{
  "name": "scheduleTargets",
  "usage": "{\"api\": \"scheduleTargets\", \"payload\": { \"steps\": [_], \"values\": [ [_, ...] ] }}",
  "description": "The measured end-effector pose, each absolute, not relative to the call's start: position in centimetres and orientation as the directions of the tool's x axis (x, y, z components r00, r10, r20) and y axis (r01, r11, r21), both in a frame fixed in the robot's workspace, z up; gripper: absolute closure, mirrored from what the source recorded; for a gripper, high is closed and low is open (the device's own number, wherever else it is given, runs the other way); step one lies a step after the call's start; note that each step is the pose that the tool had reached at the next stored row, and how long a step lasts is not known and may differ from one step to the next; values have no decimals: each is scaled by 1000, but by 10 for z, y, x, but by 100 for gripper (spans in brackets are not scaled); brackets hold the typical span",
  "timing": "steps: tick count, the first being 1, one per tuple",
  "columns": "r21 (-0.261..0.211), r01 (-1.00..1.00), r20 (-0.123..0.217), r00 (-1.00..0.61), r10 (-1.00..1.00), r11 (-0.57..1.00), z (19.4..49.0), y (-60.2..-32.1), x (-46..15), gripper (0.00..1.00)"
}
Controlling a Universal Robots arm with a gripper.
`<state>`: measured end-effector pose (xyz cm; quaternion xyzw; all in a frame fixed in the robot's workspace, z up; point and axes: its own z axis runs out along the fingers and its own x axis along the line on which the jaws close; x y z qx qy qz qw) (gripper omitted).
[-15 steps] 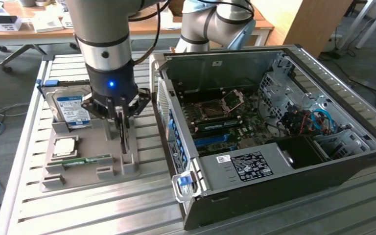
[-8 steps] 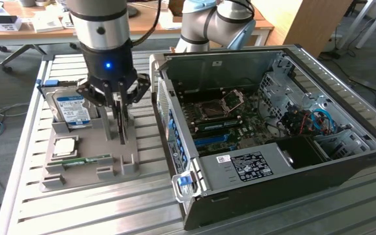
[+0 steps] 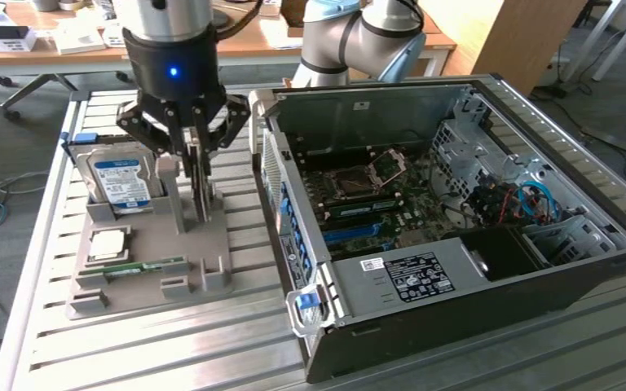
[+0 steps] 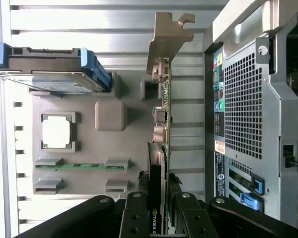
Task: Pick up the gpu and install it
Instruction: 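Pick up the gpu and move the gpu toward the slot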
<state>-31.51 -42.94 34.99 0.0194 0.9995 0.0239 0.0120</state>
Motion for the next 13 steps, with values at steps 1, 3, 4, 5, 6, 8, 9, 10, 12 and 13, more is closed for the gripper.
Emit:
{"api": "scheduleTargets", "payload": {
  "steps": [1, 3, 4, 5, 6, 8, 9, 10, 12, 13],
  "values": [
    [48, 38, -23, -999, 39, 998, 355, -429, -315, 74],
    [48, 38, -23, -999, 39, 998, 364, -429, -315, 74],
    [48, 38, -23, -999, 39, 998, 368, -429, -315, 74],
    [48, 38, -23, -999, 39, 998, 372, -429, -315, 74],
    [47, 38, -23, -999, 39, 998, 374, -429, -315, 74],
    [47, 38, -23, -999, 39, 998, 374, -429, -315, 74],
    [47, 38, -23, -999, 39, 998, 374, -429, -315, 74],
    [47, 38, -23, -999, 39, 998, 374, -429, -315, 74],
    [47, 38, -23, -999, 39, 998, 374, -429, -315, 74],
    [47, 38, -23, -999, 39, 998, 374, -429, -315, 74]
  ]
}}
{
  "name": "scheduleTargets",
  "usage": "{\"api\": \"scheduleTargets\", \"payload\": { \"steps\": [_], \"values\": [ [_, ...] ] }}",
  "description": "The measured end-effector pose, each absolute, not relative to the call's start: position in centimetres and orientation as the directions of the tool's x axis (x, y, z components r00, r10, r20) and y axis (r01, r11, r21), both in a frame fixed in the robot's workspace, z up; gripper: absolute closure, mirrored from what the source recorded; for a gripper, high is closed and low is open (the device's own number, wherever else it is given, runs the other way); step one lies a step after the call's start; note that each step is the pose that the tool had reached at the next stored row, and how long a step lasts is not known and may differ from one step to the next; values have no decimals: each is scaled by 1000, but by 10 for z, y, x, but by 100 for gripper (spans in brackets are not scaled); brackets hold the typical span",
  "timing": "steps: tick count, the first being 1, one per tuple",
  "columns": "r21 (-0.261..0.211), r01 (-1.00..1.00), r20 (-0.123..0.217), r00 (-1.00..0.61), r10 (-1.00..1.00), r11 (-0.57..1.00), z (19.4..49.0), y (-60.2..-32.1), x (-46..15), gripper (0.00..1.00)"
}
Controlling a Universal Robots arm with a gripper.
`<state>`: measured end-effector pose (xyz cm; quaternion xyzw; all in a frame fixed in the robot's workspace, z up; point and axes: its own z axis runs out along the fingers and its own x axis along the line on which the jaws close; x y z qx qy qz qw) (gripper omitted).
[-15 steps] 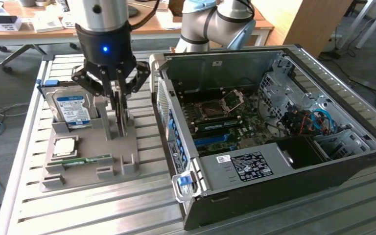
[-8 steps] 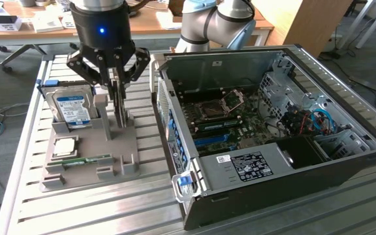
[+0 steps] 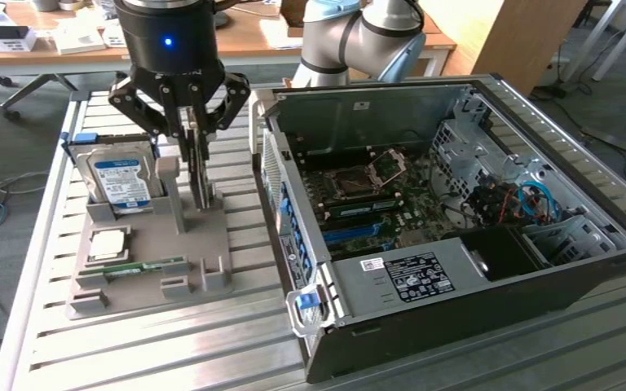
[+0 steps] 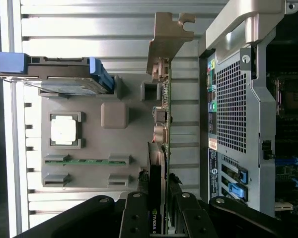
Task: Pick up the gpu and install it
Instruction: 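Pick up the gpu and move the gpu toward the slot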
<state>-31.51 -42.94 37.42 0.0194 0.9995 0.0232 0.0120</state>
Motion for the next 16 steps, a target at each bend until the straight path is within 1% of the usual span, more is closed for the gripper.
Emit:
{"api": "scheduleTargets", "payload": {
  "steps": [9, 16],
  "values": [
    [47, 38, -23, -999, 39, 998, 375, -429, -315, 74],
    [47, 38, -23, -999, 39, 998, 389, -429, -315, 74]
  ]
}}
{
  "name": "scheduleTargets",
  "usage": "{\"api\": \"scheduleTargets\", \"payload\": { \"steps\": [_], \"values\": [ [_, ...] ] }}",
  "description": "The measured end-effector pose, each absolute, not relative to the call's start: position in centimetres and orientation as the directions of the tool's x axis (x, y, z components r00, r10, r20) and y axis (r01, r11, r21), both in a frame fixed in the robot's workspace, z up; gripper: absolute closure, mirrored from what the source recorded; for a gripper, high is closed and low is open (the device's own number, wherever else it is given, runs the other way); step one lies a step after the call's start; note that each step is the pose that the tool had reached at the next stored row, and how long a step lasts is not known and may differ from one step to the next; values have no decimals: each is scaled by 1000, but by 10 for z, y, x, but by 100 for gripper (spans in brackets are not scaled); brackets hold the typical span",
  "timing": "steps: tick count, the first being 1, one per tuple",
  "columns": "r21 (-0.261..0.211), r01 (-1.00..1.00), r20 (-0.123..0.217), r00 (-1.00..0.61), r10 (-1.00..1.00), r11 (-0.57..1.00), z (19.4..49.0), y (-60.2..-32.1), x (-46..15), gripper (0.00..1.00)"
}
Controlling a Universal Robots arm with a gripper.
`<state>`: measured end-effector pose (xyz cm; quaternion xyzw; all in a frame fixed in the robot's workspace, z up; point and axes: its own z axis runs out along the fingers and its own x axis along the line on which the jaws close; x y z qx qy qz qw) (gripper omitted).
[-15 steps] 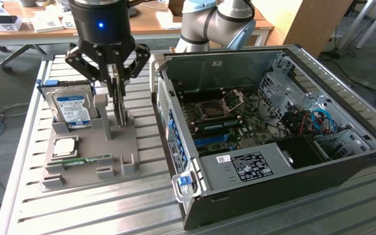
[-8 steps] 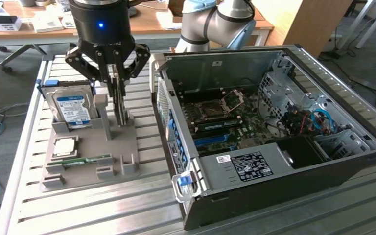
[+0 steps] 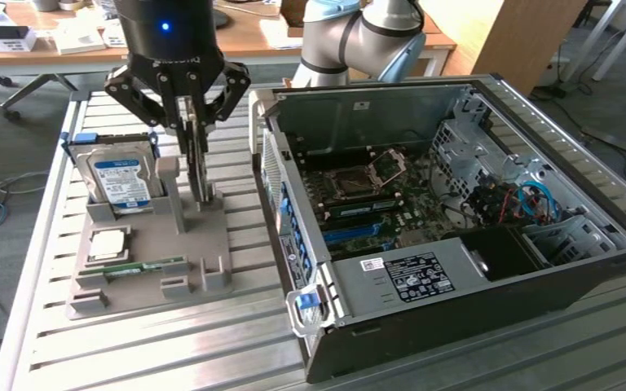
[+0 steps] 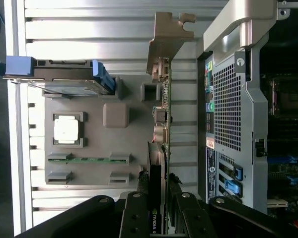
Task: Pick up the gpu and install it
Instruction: 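Pick up the gpu and move the gpu toward the slot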
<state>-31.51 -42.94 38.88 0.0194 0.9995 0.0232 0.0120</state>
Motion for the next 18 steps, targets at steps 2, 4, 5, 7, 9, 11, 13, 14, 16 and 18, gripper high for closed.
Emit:
{"api": "scheduleTargets", "payload": {
  "steps": [2, 4, 5, 7, 9, 11, 13, 14, 16, 18],
  "values": [
    [47, 38, -23, -999, 39, 998, 393, -429, -315, 74],
    [47, 38, -23, -999, 39, 998, 398, -429, -315, 74],
    [47, 38, -23, -999, 39, 998, 400, -429, -315, 74],
    [47, 38, -23, -999, 39, 998, 403, -429, -315, 74],
    [47, 38, -23, -999, 39, 998, 406, -429, -315, 74],
    [47, 38, -23, -999, 39, 998, 406, -429, -315, 74],
    [47, 38, -23, -999, 39, 998, 406, -429, -315, 74],
    [47, 38, -23, -999, 39, 998, 406, -429, -315, 74],
    [47, 38, -23, -999, 39, 998, 406, -429, -315, 74],
    [47, 38, -23, -999, 39, 998, 406, -429, -313, 74]
  ]
}}
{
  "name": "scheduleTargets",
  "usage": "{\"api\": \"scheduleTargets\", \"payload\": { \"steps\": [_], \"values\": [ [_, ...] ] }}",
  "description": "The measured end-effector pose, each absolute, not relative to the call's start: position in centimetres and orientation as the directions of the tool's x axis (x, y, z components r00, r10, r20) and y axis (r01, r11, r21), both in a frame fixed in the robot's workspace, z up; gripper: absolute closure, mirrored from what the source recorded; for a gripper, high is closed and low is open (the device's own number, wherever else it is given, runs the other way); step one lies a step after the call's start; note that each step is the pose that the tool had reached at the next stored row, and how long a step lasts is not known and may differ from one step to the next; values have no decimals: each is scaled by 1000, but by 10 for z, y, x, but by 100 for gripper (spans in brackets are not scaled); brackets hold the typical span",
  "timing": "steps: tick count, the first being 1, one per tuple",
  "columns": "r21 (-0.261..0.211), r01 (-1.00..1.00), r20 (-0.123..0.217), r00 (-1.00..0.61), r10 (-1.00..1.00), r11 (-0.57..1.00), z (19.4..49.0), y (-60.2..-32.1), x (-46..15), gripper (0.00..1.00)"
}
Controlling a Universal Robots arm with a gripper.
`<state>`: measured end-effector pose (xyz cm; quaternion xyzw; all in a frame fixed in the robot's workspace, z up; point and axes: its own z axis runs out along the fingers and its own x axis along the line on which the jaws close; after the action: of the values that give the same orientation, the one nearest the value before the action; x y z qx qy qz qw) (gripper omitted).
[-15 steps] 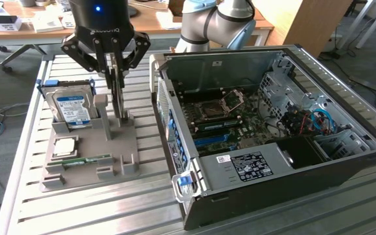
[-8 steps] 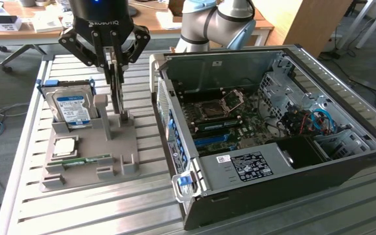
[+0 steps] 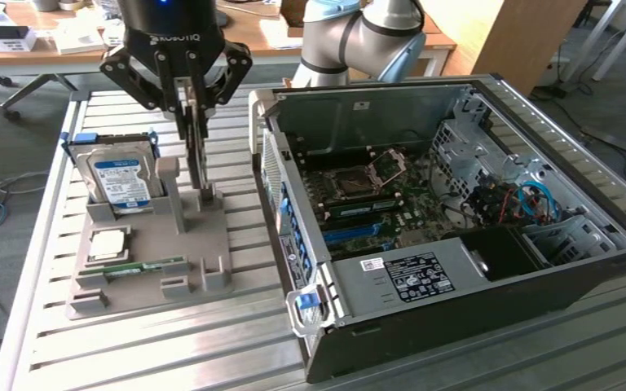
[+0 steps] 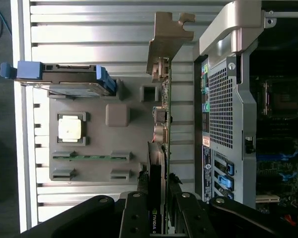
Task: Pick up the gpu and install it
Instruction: 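Pick up the gpu and move the gpu toward the slot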
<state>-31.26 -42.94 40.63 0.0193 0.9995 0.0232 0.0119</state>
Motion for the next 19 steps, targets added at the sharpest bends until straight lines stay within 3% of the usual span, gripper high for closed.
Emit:
{"api": "scheduleTargets", "payload": {
  "steps": [19],
  "values": [
    [47, 38, -23, -999, 39, 998, 409, -429, -267, 74]
  ]
}}
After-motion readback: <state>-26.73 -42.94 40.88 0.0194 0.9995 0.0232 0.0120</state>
